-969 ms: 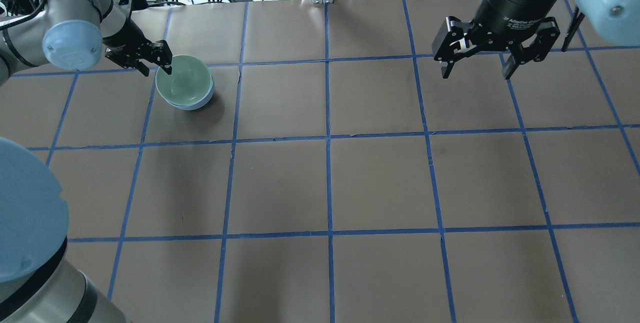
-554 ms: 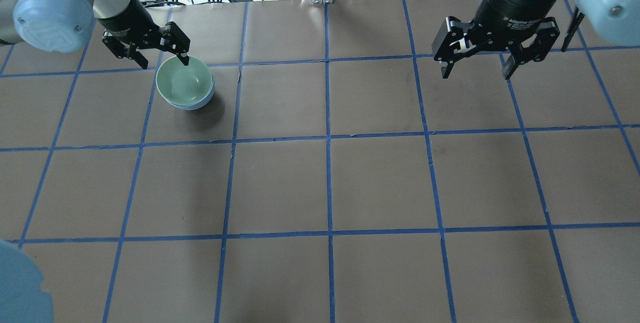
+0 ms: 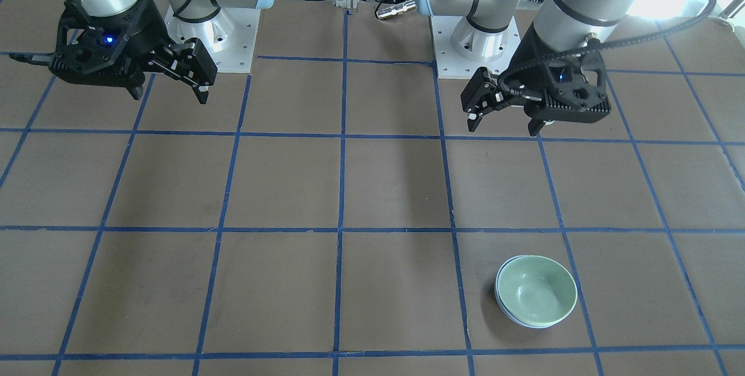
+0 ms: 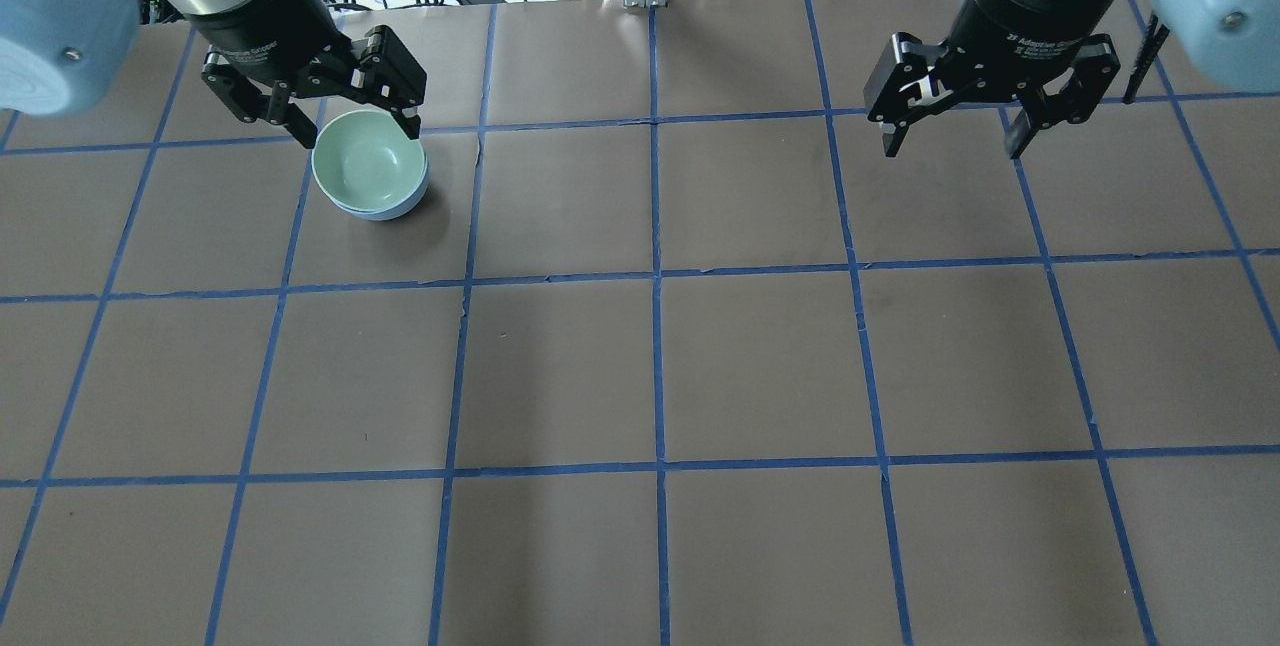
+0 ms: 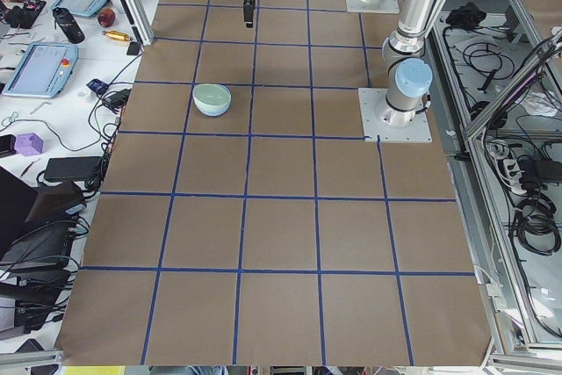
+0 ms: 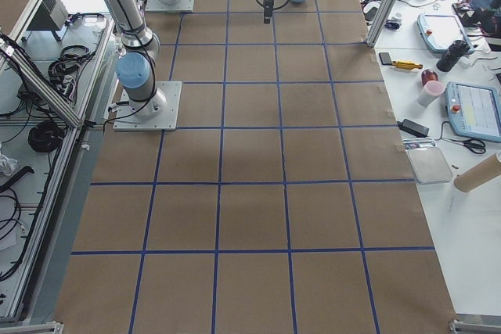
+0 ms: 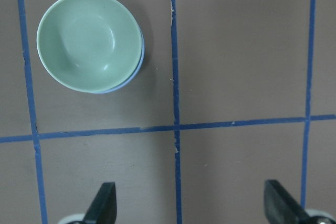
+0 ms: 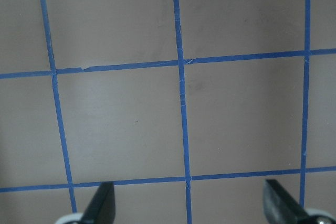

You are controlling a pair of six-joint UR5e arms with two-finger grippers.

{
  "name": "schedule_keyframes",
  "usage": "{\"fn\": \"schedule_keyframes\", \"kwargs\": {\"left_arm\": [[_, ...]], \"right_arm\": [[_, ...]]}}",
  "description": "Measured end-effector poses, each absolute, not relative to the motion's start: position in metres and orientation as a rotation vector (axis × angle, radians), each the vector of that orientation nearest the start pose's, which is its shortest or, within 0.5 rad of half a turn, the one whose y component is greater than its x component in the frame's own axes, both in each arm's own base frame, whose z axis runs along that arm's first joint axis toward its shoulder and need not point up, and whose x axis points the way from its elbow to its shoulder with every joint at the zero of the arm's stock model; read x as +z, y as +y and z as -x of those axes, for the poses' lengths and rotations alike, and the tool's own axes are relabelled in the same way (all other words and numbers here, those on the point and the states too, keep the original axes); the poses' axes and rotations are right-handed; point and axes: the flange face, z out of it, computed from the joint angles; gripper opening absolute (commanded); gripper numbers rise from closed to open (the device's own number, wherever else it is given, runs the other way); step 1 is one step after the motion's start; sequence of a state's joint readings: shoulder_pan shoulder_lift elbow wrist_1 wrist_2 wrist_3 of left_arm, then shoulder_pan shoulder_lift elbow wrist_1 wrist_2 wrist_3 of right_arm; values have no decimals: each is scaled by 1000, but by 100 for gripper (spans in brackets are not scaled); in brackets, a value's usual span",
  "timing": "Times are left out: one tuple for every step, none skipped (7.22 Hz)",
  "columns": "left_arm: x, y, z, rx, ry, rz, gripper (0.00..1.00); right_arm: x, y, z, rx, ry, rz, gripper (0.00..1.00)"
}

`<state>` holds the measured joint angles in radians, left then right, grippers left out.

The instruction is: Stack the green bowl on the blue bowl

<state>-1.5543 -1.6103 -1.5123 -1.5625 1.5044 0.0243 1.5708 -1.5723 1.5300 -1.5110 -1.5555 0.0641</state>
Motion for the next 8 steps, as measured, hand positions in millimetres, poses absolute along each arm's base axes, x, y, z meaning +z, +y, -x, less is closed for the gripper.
{"fn": "schedule_keyframes", "kwargs": {"left_arm": [[507,-501,129,-33,3175,-14,100],[511,-495,127,-29,3150,-13,100],[513,-493,126,-32,3141,-15,100],[512,-493,126,-34,3141,-18,100],[511,-493,126,-32,3141,-20,100],[511,-493,126,-40,3140,-20,100],[512,-494,126,-54,3140,-18,100],[512,-494,126,-63,3139,-16,100]], "right_arm": [[503,-489,-135,28,3125,-99,100],[503,-489,-135,27,3125,-99,100],[503,-489,-135,28,3125,-99,100],[503,-489,-135,28,3125,-99,100],[503,-489,-135,28,3125,-100,100],[503,-489,-135,28,3125,-100,100],[503,-489,-135,28,3125,-99,100],[503,-489,-135,27,3125,-99,100]]}}
